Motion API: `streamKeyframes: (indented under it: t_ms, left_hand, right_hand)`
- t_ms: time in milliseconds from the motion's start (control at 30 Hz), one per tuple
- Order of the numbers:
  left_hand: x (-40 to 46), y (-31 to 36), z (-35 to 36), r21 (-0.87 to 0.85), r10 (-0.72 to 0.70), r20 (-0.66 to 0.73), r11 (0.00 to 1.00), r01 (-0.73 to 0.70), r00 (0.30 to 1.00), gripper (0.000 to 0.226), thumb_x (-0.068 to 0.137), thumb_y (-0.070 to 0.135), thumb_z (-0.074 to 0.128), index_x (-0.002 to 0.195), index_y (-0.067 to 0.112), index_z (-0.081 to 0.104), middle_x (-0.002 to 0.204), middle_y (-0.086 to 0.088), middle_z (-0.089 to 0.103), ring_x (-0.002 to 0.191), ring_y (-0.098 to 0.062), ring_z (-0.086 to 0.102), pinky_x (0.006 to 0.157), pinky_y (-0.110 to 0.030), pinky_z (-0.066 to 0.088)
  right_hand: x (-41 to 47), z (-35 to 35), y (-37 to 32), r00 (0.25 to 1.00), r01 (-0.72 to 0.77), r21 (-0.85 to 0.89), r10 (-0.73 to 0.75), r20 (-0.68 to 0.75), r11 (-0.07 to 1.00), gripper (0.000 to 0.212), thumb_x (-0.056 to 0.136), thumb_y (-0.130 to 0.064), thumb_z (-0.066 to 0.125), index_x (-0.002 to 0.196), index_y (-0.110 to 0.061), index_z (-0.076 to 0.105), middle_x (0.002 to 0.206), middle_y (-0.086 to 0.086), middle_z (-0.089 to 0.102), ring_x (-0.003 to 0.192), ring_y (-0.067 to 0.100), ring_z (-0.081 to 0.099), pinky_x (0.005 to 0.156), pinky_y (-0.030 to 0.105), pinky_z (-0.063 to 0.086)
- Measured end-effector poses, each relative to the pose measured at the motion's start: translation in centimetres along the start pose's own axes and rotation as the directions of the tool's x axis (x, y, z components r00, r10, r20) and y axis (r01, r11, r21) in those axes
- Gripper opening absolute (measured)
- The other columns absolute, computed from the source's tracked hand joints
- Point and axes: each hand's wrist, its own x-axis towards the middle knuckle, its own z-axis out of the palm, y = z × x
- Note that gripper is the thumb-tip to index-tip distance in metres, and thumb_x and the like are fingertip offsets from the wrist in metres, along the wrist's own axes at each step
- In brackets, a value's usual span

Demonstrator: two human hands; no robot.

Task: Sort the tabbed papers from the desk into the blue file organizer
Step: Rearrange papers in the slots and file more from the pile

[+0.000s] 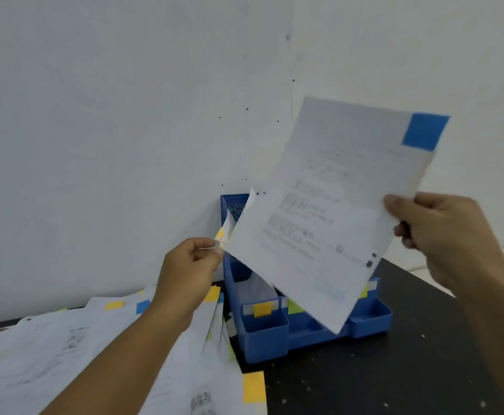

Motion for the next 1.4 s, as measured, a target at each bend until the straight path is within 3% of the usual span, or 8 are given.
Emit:
streamKeyframes:
  t_ms: [167,300,400,533,633,833,1033,1400]
  left_hand:
    - [0.9,1.2,3.6,-0.005,0.039,0.036,0.999,-0.039,0.999,0.017,0.090,0.017,0.063,0.106,0.023,0.063,0.085,0.001,0.069,0.078,-0.014,0.067,0.063,-0.028,0.052]
    - [2.5,2.2,6.2,0.006,0.070,0.123,0.997,-0.071,0.990,0.029,0.091,0.017,0.064,0.119,0.021,0.058,0.108,0.005,0.064,0.073,-0.013,0.069,0.064,-0.031,0.058]
    - [4.1,2.5,8.0,0.061,0.002,0.198,0.998,-0.014,0.980,0.050,0.089,0.020,0.067,0.135,0.017,0.047,0.127,0.002,0.053,0.066,-0.016,0.067,0.068,-0.033,0.058]
    - [6.0,2.1,9.6,0.181,-0.119,0.237,0.981,0.077,0.964,0.070,0.086,0.028,0.070,0.145,0.016,0.033,0.093,0.008,0.051,0.067,-0.021,0.065,0.067,-0.032,0.058]
    - [7.1,1.6,10.3,0.252,-0.148,0.238,0.964,0.086,0.960,0.077,0.083,0.039,0.071,0.146,0.017,0.032,0.106,0.000,0.057,0.064,-0.018,0.064,0.057,-0.027,0.054]
    - [7.8,0.5,11.1,0.233,-0.158,0.252,0.967,0.099,0.955,0.037,0.083,0.035,0.073,0.104,0.007,0.064,0.080,-0.004,0.058,0.057,-0.013,0.050,0.043,-0.017,0.035]
    - [8.2,0.4,11.5,0.170,-0.001,0.130,0.985,-0.021,0.992,0.008,0.081,0.020,0.073,0.080,0.019,0.065,0.088,-0.004,0.068,0.081,-0.022,0.064,0.075,-0.036,0.054]
    - [7.2,0.0,11.5,0.121,0.048,0.043,0.991,-0.053,0.998,0.011,0.080,0.013,0.067,0.089,0.006,0.070,0.085,-0.009,0.072,0.080,-0.027,0.067,0.067,-0.037,0.053]
  right_hand:
    - [2.1,-0.7,-3.0,0.969,0.186,-0.037,-0.189,-0.162,0.982,0.017,0.092,-0.024,0.067,0.075,-0.023,0.070,0.063,0.001,0.066,0.047,0.008,0.058,0.049,0.023,0.048]
    - [3.7,1.0,-4.2,0.953,0.230,-0.074,-0.240,-0.186,0.970,0.016,0.092,-0.020,0.063,0.079,-0.020,0.072,0.065,0.001,0.068,0.044,0.004,0.061,0.043,0.015,0.047]
    - [4.6,2.9,-4.6,0.956,0.226,-0.085,-0.238,-0.173,0.970,0.020,0.091,-0.017,0.061,0.076,-0.014,0.074,0.062,0.001,0.069,0.044,0.008,0.062,0.045,0.016,0.049]
    - [5.8,5.1,-4.4,0.958,0.233,-0.137,-0.252,-0.140,0.963,0.026,0.092,-0.017,0.059,0.073,-0.006,0.074,0.056,0.003,0.068,0.050,0.017,0.068,0.055,0.029,0.060]
    - [6.3,6.7,-3.8,0.958,0.251,-0.179,-0.270,-0.093,0.951,0.029,0.092,-0.018,0.057,0.072,-0.002,0.071,0.054,0.004,0.068,0.052,0.020,0.070,0.060,0.040,0.062]
    - [6.5,9.9,-2.2,0.955,0.289,-0.243,-0.297,0.004,0.926,0.035,0.087,-0.024,0.051,0.070,0.004,0.062,0.064,0.021,0.067,0.061,0.038,0.067,0.057,0.049,0.059]
    - [6.2,11.5,-1.4,0.939,0.342,-0.284,-0.337,0.066,0.896,0.037,0.088,-0.023,0.047,0.068,0.008,0.052,0.069,0.026,0.065,0.069,0.043,0.066,0.059,0.051,0.057]
    - [5.4,11.5,5.8,0.955,0.293,-0.466,-0.232,0.185,0.835,0.047,0.099,-0.023,0.048,0.054,-0.007,0.047,0.059,0.015,0.061,0.063,0.033,0.065,0.064,0.045,0.058]
